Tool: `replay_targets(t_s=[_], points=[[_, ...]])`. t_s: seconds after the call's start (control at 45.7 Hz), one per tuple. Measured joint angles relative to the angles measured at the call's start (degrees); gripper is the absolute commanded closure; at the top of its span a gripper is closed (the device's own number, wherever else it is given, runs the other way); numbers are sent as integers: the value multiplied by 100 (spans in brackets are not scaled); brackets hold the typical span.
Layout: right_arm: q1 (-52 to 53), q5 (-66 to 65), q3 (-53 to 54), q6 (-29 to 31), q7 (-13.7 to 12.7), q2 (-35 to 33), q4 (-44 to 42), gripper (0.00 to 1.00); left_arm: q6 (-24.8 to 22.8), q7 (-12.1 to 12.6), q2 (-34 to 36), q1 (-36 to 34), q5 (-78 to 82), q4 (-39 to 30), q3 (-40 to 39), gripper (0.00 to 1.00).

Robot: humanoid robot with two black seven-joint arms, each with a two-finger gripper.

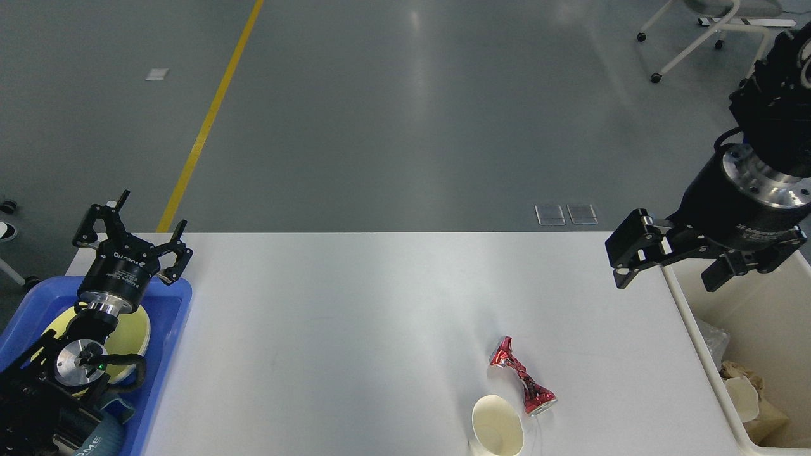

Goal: Tidy desktop
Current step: 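Release the cup and raise the right gripper out of the bin, then lower the right gripper onto the cream paper cup and grasp it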

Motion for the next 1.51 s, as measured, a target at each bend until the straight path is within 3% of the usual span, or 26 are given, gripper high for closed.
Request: replay_targets(t_s=[0.372,0.525,1.006,1.4,1.509], points=[[6,28,56,-30,10,56,12,0,0,0,0,0,0,0,0,4],[-779,16,512,-195,16,301,-38,0,0,0,0,0,0,0,0,4],[-3490,-300,1482,-2243,0,1113,-86,2,0,0,0,0,0,0,0,4],[-4895,-520,1821,-3819,-9,1714,-247,2,0,0,0,0,0,0,0,4],[-5276,-520,1820,-4405,-10,1931,-416,8,0,0,0,0,0,0,0,4]])
